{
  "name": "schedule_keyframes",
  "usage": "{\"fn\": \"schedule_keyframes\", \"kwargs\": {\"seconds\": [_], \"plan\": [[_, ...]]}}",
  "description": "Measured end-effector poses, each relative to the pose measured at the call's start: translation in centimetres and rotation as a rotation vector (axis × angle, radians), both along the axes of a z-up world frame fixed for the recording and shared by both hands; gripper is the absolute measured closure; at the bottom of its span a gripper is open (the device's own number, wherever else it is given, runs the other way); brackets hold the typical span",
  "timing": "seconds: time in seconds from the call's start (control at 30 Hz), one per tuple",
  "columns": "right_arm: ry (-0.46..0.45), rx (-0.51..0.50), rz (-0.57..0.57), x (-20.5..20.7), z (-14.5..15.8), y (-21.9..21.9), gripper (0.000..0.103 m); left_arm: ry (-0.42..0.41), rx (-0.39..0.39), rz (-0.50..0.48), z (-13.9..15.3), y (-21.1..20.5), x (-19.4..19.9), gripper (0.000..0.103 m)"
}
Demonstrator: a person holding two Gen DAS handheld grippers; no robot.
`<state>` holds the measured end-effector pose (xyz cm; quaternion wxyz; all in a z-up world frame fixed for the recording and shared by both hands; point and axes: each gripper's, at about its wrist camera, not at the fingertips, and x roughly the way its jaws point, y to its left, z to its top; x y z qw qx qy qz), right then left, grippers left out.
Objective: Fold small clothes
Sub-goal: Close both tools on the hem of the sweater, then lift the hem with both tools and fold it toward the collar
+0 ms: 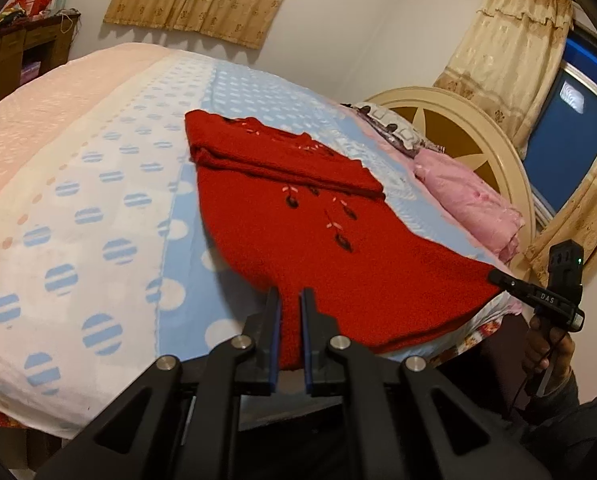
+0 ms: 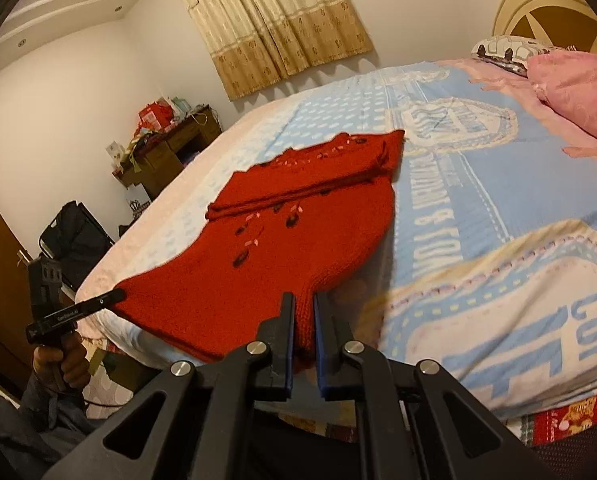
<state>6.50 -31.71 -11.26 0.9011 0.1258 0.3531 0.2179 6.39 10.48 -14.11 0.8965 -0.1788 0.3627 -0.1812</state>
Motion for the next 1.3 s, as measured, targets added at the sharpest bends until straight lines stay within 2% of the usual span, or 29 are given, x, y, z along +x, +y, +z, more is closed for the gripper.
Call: {"fn": "schedule_keyframes", "kwargs": {"seconds": [0.23,0.33,0.67,1.07,1.3], "plan": [[-0.046,0.034,-0.013,1.6,2.1,-0.2,0.095,-0.034,-0.046,0.016,1.8,0.6,1.6,0.095],[-0.052,0.055,-0.007,2.1,2.7,-0.4,0.095,-0.038,-0.098,0.015,2.3,1.2,2.1,0.095],[-0.099,0.081,-0.028,5.8,5.2,-0.4,0.095,-0.075,-0.066,0.035,4.5,1.5,5.1,0.095],[-0.128,0.054,-0.027,13.3,9.0,1.4,0.095,-0.100,-0.060,0.063,7.8,1.9,13.1,0.095],[-0.121,0.037,-0.053,19.4,10.2,1.9,0.095,-0.096,-0.055,0.081,8.8,2.1,18.8,0.095]]}}
